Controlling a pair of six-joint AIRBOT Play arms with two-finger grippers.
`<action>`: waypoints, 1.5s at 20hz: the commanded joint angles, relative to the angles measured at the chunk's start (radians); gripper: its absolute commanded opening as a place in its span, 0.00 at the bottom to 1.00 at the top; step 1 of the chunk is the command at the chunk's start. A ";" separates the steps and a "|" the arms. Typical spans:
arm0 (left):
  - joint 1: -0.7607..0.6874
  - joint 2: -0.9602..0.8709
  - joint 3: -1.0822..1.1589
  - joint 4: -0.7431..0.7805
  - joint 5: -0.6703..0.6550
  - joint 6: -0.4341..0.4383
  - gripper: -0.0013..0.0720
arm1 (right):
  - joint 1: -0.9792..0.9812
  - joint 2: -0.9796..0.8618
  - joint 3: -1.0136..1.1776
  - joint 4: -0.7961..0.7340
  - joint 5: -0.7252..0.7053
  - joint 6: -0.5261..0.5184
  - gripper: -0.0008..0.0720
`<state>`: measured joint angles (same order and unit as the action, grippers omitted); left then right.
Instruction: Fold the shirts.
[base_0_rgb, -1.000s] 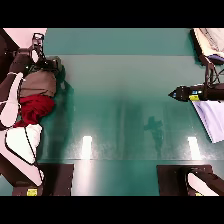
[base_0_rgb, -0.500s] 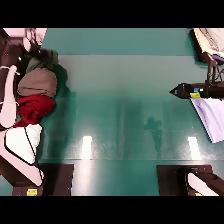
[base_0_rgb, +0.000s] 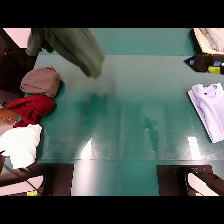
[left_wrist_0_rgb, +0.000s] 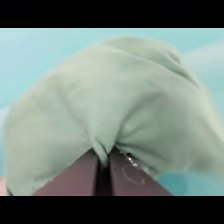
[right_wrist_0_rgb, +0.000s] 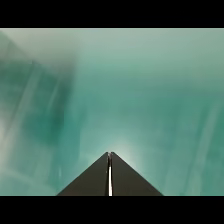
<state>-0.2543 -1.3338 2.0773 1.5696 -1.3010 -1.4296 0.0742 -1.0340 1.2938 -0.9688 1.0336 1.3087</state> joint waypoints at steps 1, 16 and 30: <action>-0.166 0.119 -0.039 -0.029 -0.168 -0.006 0.05 | 0.001 0.000 0.075 0.001 0.021 0.000 0.04; -0.230 0.022 -0.570 -0.154 0.069 -0.037 0.89 | 0.000 -0.003 0.061 -0.001 0.172 0.000 0.04; 0.173 -0.177 -1.001 -0.832 0.386 0.201 0.89 | 0.000 -0.005 0.061 0.000 0.172 0.000 0.04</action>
<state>-0.1020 -1.4372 1.1118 0.9466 -0.9649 -1.3350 0.0742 -1.0393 1.3548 -0.9695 1.2037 1.3087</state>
